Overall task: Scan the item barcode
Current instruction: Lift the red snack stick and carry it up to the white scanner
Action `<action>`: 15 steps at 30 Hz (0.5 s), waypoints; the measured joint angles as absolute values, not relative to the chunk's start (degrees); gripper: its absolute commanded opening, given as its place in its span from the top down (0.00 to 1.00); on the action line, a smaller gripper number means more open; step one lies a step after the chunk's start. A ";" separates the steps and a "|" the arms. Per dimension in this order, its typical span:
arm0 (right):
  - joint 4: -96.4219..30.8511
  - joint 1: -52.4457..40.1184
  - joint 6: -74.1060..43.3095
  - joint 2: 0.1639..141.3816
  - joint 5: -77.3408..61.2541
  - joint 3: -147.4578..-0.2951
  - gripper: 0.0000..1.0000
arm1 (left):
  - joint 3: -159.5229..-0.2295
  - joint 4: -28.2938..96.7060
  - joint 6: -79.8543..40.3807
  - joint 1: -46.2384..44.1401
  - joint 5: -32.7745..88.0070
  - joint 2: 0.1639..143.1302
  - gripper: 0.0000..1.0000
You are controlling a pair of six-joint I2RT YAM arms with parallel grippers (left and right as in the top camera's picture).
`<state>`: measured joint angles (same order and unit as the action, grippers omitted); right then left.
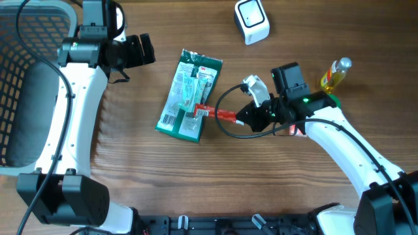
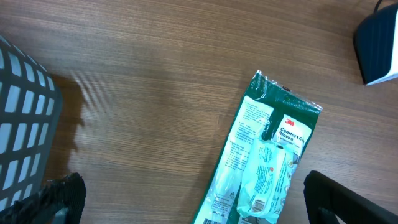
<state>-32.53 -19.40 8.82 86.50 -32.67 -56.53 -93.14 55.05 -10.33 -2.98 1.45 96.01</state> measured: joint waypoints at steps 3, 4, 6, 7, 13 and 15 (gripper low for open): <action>-32.32 -19.40 6.35 86.50 -27.57 -57.78 0.96 | -93.14 55.05 -10.33 -2.98 1.45 96.01 0.00; -33.89 -19.40 5.85 86.50 -25.47 -59.48 0.96 | -93.14 55.05 -10.33 -2.98 1.45 96.01 0.00; -38.20 -19.40 5.63 86.56 -20.14 -66.70 0.96 | -93.14 55.09 -10.35 -2.98 1.48 96.01 0.00; -40.95 -19.40 6.02 86.67 -17.67 -70.46 0.96 | -93.14 54.98 -10.33 -2.98 1.43 96.01 0.00; -39.03 -19.40 14.13 86.24 -0.67 -86.04 0.96 | -93.14 55.05 -10.33 -2.98 1.45 96.01 0.00; -34.24 -19.40 18.90 86.26 6.98 -86.39 0.96 | -93.14 55.07 -10.33 -2.98 1.45 96.01 0.00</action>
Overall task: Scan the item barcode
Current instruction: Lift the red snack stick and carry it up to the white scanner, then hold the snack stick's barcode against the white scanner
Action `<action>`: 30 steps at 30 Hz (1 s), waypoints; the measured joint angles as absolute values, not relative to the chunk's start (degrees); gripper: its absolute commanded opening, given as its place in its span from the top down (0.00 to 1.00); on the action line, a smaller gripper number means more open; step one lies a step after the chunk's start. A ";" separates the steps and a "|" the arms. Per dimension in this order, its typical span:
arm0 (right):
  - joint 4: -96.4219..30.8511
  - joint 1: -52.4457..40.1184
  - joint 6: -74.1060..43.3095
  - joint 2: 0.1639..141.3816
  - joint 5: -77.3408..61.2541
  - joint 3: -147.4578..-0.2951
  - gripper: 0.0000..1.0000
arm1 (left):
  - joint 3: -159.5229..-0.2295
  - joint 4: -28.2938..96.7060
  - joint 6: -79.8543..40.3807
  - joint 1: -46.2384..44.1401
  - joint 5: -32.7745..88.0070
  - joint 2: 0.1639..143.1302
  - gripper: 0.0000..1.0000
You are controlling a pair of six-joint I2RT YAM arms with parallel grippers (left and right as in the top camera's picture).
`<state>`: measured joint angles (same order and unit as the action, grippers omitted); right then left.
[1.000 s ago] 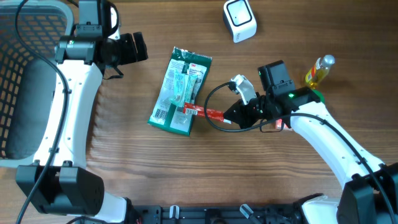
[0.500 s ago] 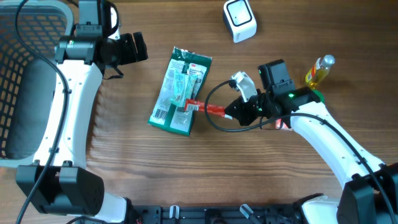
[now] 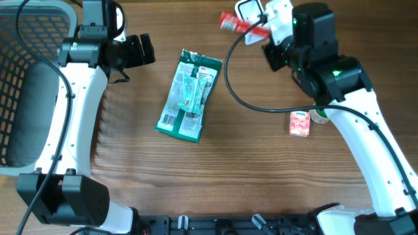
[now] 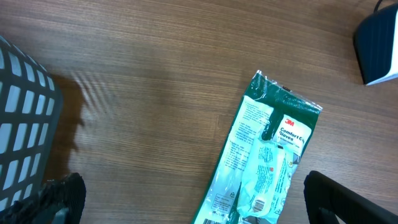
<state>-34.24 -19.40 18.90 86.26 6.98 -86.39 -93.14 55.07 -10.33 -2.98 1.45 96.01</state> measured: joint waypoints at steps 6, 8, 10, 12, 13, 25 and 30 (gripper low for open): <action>-21.52 -19.40 33.19 91.59 21.30 -86.41 0.96 | -93.14 55.05 -10.33 -2.98 1.45 96.01 0.00; -16.75 -19.40 36.99 95.72 24.21 -86.41 0.96 | -93.14 55.09 -10.33 -2.98 1.45 96.01 0.00; -13.28 -19.40 40.07 99.85 26.98 -86.41 0.96 | -93.14 55.07 -10.33 -2.98 1.45 96.01 0.00; -9.54 -19.40 42.37 104.14 29.69 -86.41 0.96 | -93.14 55.05 -10.35 -2.98 1.45 96.01 0.00; -7.79 -19.40 43.57 106.19 30.96 -86.39 0.96 | -93.14 55.02 -10.35 -2.98 1.45 96.01 0.00; 16.62 -19.57 61.80 122.15 39.33 -86.39 0.96 | -93.14 55.07 -10.33 -2.98 1.45 96.01 0.00; 18.81 -19.62 68.75 123.46 40.36 -86.39 0.96 | -93.14 55.05 -10.33 -2.98 1.45 96.01 0.00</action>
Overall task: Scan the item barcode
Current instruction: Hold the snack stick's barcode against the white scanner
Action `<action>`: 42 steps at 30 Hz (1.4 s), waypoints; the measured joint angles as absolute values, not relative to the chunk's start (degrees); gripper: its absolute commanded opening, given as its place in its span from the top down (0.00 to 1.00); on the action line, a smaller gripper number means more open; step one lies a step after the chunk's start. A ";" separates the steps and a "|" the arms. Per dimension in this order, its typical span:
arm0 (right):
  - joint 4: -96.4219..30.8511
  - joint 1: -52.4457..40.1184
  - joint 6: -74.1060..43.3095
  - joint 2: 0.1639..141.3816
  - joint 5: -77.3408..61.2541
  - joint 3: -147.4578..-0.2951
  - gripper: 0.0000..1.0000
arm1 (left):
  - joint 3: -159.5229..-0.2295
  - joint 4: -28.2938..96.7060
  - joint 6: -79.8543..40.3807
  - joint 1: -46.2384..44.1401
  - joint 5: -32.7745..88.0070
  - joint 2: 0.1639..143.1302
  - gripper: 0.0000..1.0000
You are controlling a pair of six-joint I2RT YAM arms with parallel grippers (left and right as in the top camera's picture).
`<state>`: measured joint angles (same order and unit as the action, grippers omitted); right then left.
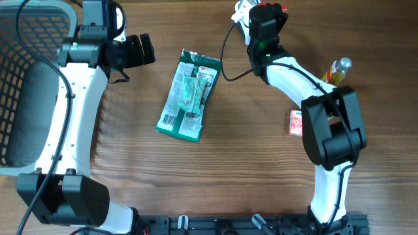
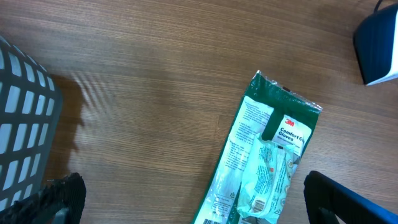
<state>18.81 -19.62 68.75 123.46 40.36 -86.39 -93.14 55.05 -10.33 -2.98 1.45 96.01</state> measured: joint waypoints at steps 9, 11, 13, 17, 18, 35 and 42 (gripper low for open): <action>15.88 -22.11 72.07 123.81 40.56 -86.39 0.96 | -93.14 55.05 -10.33 -2.98 1.45 96.01 0.00; 14.06 -23.18 73.38 123.81 40.56 -86.39 0.96 | -93.14 55.05 -10.33 -2.98 1.45 96.01 0.00; 12.69 -23.62 73.87 123.81 40.56 -86.39 0.96 | -93.14 55.05 -10.33 -2.98 1.45 96.01 0.00; 12.47 -23.53 75.00 123.81 40.66 -86.39 0.96 | -93.14 55.05 -10.33 -2.98 1.45 96.01 0.00; 12.88 -23.49 75.77 123.81 40.99 -86.39 0.96 | -93.14 55.05 -10.33 -2.98 1.45 96.01 0.00; 11.31 -22.85 86.59 123.87 43.55 -86.39 0.96 | -93.14 55.05 -10.33 -2.98 1.45 96.01 0.00; 5.50 -23.18 84.16 123.90 43.11 -86.39 0.96 | -93.14 55.07 -10.33 -2.98 1.45 96.01 0.00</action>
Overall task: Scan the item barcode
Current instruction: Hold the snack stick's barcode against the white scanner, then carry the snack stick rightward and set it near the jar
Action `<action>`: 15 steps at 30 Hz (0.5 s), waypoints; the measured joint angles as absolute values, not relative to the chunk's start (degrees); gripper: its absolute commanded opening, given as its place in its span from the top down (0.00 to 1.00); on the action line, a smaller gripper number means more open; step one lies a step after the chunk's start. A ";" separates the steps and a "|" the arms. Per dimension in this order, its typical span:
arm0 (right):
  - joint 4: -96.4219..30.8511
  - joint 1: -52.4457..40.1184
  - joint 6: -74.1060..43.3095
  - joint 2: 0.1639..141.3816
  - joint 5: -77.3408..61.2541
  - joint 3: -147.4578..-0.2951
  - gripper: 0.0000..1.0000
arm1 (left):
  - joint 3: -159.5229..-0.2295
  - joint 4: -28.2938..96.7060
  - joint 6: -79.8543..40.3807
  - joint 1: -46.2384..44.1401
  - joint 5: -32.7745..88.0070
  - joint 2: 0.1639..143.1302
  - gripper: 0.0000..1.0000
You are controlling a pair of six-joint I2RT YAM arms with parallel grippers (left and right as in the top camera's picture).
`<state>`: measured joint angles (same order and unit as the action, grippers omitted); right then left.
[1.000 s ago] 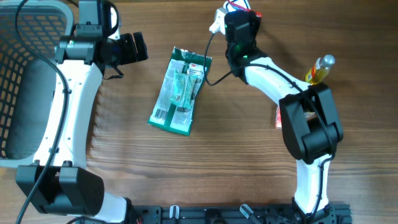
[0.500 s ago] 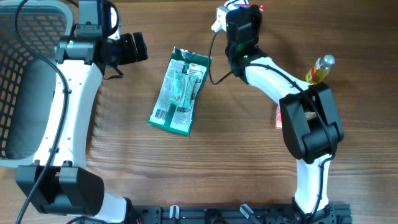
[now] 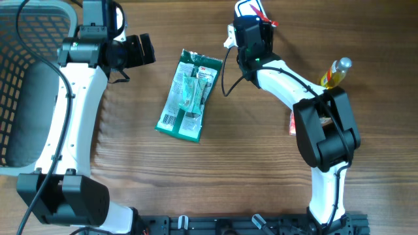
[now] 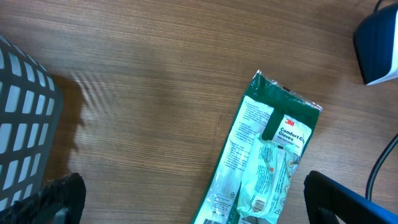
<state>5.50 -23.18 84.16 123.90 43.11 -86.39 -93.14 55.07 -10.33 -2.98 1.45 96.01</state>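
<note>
The item is a small red packet (image 3: 262,8) at the top edge of the overhead view. My right gripper (image 3: 255,15) is shut on it and holds it right over the white scanner (image 3: 242,6), which the wrist mostly hides. In the left wrist view the scanner (image 4: 379,46) shows at the upper right. My left gripper (image 3: 140,51) hangs open at the upper left with nothing between its fingers (image 4: 62,196). It is apart from the green glove package (image 3: 189,96).
The green package (image 4: 261,162) lies mid-table. A yellow bottle (image 3: 336,72) stands at the right. A small red-and-white box (image 3: 293,124) lies half under the right arm. A grey mesh basket (image 3: 26,39) fills the left edge. The right arm's black cable (image 3: 225,68) hangs near the package.
The right wrist has shifted slightly left and towards the table's middle, still holding the red packet over the scanner. Its cable now shows at the right edge of the left wrist view. The left arm is unmoved.
My right gripper first held the red packet low at the green package's right edge. Then the packet was lifted high near the scanner. By the last earlier moment it was over the scanner at the top edge, and it stays there now. The left arm never moved.
</note>
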 measured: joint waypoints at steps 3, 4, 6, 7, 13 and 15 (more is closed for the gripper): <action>4.64 -23.18 82.70 123.90 43.05 -86.39 0.96 | -93.14 55.05 -10.33 -2.98 1.45 96.01 0.00; 4.29 -23.18 82.41 123.90 42.96 -86.39 0.96 | -93.14 55.07 -10.33 -2.98 1.45 96.01 0.00; 3.77 -23.22 81.87 123.90 42.87 -86.39 0.96 | -93.14 55.05 -10.33 -2.98 1.45 96.01 0.00; 3.77 -23.22 81.38 123.90 42.89 -86.39 0.96 | -93.14 55.05 -10.33 -2.98 1.45 96.01 0.00; 3.70 -24.10 77.30 123.90 42.89 -86.39 0.96 | -93.14 55.07 -10.33 -2.98 1.45 96.01 0.00; 3.84 -24.58 74.96 123.87 42.98 -86.39 0.96 | -93.14 55.05 -10.33 -2.98 1.45 96.01 0.00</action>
